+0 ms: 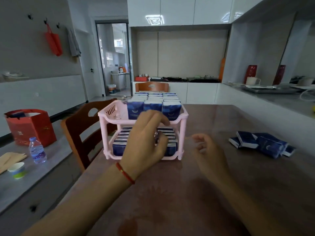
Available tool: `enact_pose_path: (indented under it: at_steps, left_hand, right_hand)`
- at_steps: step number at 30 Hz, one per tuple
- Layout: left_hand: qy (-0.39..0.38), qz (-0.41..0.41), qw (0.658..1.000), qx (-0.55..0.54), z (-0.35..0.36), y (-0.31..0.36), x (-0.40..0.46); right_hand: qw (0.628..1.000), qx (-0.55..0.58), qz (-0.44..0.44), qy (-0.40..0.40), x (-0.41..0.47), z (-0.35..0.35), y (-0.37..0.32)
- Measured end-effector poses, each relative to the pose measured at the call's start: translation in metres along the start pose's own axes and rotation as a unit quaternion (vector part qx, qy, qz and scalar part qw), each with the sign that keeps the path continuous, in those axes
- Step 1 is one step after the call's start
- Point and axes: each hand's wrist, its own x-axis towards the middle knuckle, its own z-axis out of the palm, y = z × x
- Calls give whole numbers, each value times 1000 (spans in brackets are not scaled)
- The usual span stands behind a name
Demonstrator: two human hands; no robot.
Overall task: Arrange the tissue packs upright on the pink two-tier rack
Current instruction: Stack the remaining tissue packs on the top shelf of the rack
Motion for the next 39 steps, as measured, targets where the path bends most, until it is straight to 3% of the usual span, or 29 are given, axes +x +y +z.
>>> enact_pose_path:
  at_steps: [3,7,9,12,18,23,25,27,28,30,32,34,35,37,39]
  left_hand:
    - [-111,7,993,-51,53,24,-12]
    - [-203,-47,971,-114,125,47,-14]
    - [-224,-85,962,-131,154,56,-11]
    - [-233,-81,961,-125,185,67,-6]
    - [-255,-33,961,-103,204,68,-15]
    - [-252,-93,953,-141,204,58,-15]
    - [-239,-102,954,-152,203,58,-15]
    - [-221,-94,957,-164,203,61,-14]
    - [-215,-93,956,-176,202,63,-14]
    - [-218,-106,946,-214,202,64,-15]
    - [-242,-122,927,-259,201,66,-13]
    - [-249,-141,909,-303,201,65,-12]
    - [-244,-154,905,-312,202,62,-12]
    - [-226,-180,909,-300,204,53,-12]
    - [-208,-207,911,-291,207,47,-12]
  right_hand:
    - [997,-14,74,-19,17,-16,17]
    - [978,-183,104,-1,48,-52,65]
    - [948,-305,85,35,58,-79,95]
    - [896,-430,67,92,70,-124,141]
    - [849,-515,46,109,72,-158,202]
    - [867,-477,81,122,71,-155,192]
    - [894,-409,85,161,68,-160,177]
    - [946,-262,48,184,63,-169,160]
    - [972,-172,22,161,58,-172,151]
    - [998,-52,-24,34,44,-169,128]
    - [991,23,-21,-128,29,-150,111]
    - [980,77,2,-184,27,-130,108]
    - [983,86,2,-161,29,-123,109]
    - [999,28,-21,-40,38,-120,120]
    - [986,-144,-39,75,48,-125,142]
